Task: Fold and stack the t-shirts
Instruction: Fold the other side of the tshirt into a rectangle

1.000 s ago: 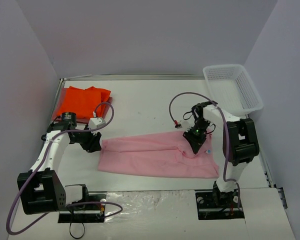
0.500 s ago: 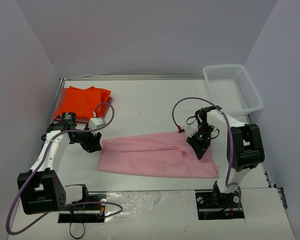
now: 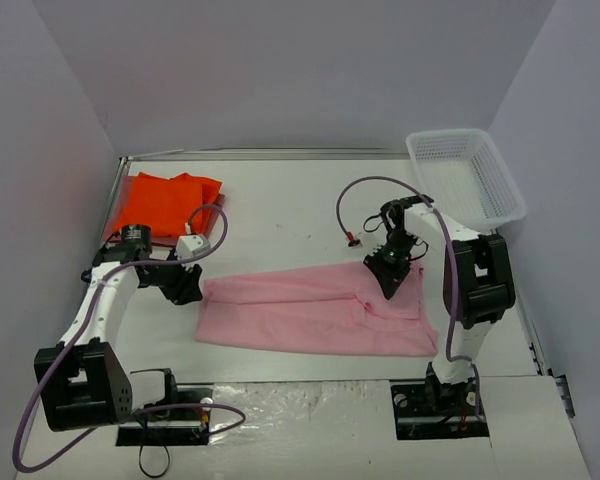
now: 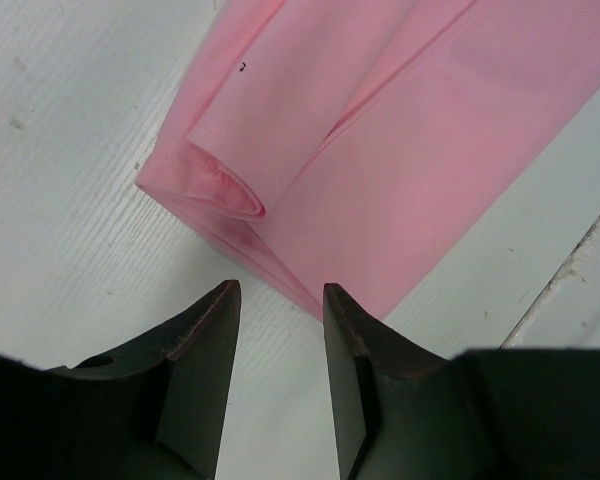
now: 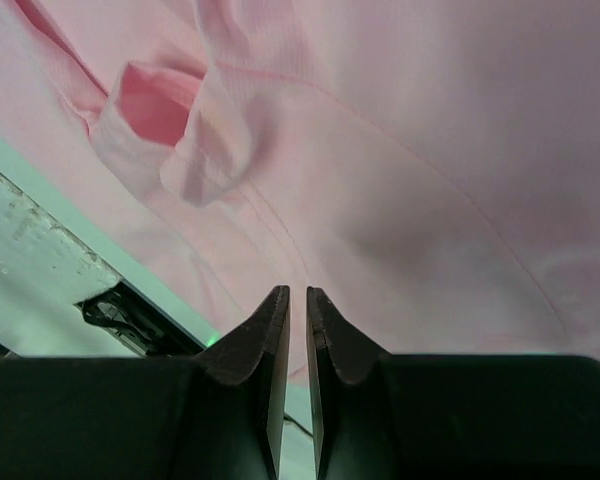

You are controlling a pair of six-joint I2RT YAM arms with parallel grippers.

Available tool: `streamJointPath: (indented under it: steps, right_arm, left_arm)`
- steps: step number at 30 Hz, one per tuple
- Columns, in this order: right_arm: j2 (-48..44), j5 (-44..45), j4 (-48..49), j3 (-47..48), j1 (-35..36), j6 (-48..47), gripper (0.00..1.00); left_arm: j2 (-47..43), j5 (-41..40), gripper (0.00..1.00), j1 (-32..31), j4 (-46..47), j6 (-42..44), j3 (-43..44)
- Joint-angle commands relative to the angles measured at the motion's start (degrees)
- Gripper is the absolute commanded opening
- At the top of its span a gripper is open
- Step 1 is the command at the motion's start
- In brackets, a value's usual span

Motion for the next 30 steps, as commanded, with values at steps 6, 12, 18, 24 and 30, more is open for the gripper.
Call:
streamJointPath:
  steps: [6,12,18,24,30]
  right_arm:
    - [4.5,-2.1,-1.0,2.5,5.9,3.0,0.09]
    - [5.9,-2.8,0.7,1.1,10.8,4.7,0.09]
    - [5.6,-3.0,1.5,-0.6,14.6,6.1,0.09]
    - [6.9,-2.8,2.0,-1.1,15.8,6.2,0.09]
    - [5.6,-2.8,1.5,0.5,15.6,6.3,0.09]
  left_arm:
    - [-1.8,1.6,0.38,1.0,0.0,0.3,-0.4]
    - [-1.6,1.4,0.38,1.1,0.2,0.2,-0.4]
    - [-1.4,1.3,0.39,1.1,0.3,0.1,-0.5]
    - [-1.3,1.1,0.4,1.1,0.4,0.0,-0.5]
    - [-0.5,0.9,0.48,1.1,1.0,-1.1,-0.1]
